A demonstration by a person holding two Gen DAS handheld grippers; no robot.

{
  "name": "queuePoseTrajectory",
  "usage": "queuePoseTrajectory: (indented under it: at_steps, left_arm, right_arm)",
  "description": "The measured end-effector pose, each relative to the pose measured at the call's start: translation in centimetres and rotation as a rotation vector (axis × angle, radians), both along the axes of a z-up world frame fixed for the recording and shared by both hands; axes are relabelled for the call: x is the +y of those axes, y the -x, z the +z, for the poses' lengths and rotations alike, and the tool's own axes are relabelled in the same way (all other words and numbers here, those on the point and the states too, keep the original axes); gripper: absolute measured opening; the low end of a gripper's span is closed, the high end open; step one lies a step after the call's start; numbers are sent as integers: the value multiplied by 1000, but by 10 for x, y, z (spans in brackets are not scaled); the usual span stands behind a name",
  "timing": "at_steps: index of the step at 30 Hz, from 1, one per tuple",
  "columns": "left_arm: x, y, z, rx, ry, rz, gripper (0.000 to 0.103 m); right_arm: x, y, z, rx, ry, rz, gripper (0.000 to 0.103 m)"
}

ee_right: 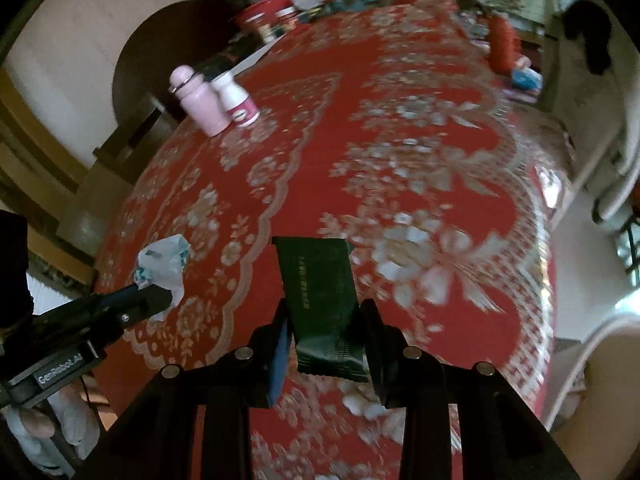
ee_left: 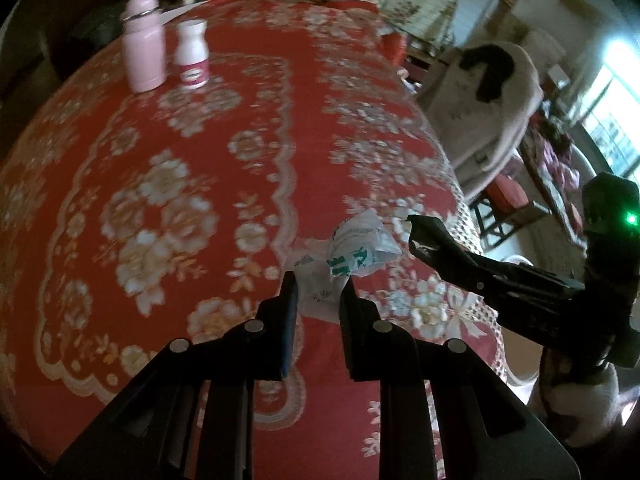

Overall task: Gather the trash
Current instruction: 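Carry the plastic bag and green pouch over the beige bin with both tools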

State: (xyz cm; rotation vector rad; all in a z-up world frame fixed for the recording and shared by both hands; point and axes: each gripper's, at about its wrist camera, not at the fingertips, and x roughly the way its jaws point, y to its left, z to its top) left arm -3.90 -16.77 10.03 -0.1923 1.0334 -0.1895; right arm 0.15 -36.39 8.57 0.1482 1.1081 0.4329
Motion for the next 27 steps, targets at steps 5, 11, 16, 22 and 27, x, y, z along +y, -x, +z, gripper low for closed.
queuePoseTrajectory:
  at_steps: [5, 11, 16, 22, 27]
  left_arm:
    - [-25, -3, 4, -13, -20, -62, 17]
    - [-52, -6, 8, -34, -36, -134, 17]
    - [-78, -7, 10, -38, -35, -198, 17]
    - [-118, -6, 12, -44, -26, -296, 17]
    - [-151, -3, 11, -34, -4, -372, 17]
  right_arm:
    - [-21, 12, 8, -12, -6, -54, 33]
    - [-49, 26, 14, -24, -9, -123, 33]
    - [-77, 41, 19, -32, -4, -195, 33]
    - [-117, 62, 24, -35, 2, -301, 33]
    - [-153, 84, 23, -30, 9, -402, 33]
